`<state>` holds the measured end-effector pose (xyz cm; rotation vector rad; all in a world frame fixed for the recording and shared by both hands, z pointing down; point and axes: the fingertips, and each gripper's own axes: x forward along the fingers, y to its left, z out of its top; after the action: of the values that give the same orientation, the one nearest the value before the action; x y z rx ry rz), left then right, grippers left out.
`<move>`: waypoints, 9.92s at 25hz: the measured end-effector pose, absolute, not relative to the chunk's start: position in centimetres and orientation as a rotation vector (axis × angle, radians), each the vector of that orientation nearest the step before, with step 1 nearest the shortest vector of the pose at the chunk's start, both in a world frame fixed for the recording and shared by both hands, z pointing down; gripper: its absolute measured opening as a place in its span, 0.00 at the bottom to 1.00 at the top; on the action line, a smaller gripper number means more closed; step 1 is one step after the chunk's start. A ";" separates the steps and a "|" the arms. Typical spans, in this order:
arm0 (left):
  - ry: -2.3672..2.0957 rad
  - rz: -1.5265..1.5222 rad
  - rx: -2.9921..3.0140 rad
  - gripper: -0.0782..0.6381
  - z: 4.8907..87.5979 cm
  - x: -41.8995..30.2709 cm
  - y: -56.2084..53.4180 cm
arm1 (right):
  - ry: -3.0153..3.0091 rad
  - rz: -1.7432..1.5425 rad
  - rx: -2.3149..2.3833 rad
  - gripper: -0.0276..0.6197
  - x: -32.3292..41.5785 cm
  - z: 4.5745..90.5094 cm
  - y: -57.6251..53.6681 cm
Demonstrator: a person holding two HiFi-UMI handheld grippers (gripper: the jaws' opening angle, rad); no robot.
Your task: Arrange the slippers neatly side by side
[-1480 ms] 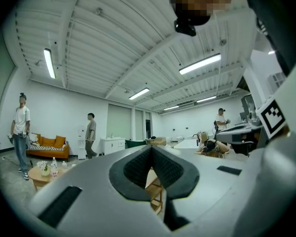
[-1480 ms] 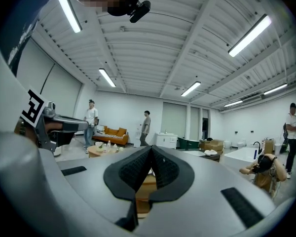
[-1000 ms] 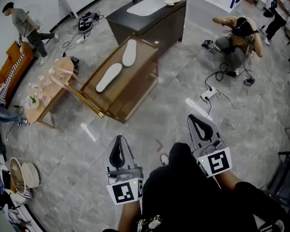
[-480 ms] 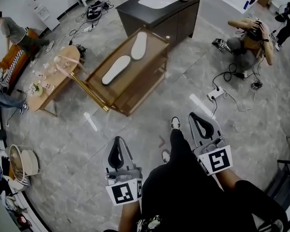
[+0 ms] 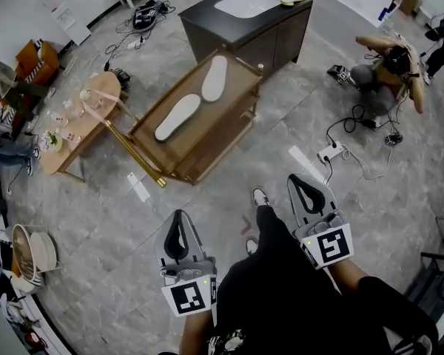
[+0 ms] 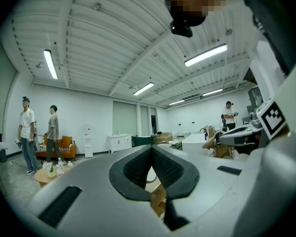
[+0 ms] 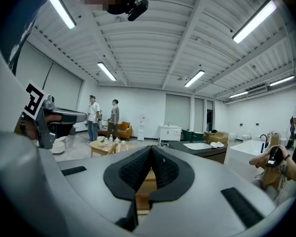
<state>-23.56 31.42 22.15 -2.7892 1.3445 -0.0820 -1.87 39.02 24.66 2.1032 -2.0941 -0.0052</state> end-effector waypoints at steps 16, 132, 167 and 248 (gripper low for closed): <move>1.381 -0.082 -2.694 0.11 19.1 -18.0 23.1 | -2.234 -0.058 2.056 0.04 3.3 22.4 28.1; 1.345 -0.633 -3.113 0.26 36.5 -0.3 -11.7 | -2.300 0.260 1.433 0.04 11.8 35.3 -9.8; 0.743 -1.690 -3.415 0.26 59.4 6.1 -8.0 | -2.270 0.545 1.369 0.04 12.0 40.2 -7.1; 2.054 -1.189 -3.376 0.22 60.9 7.3 -9.9 | -1.915 0.452 0.578 0.04 17.2 60.9 -8.2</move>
<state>7.29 -9.92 60.94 -3.3765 2.0539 -1.1886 17.19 -8.23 60.91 0.5782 -1.9146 0.4521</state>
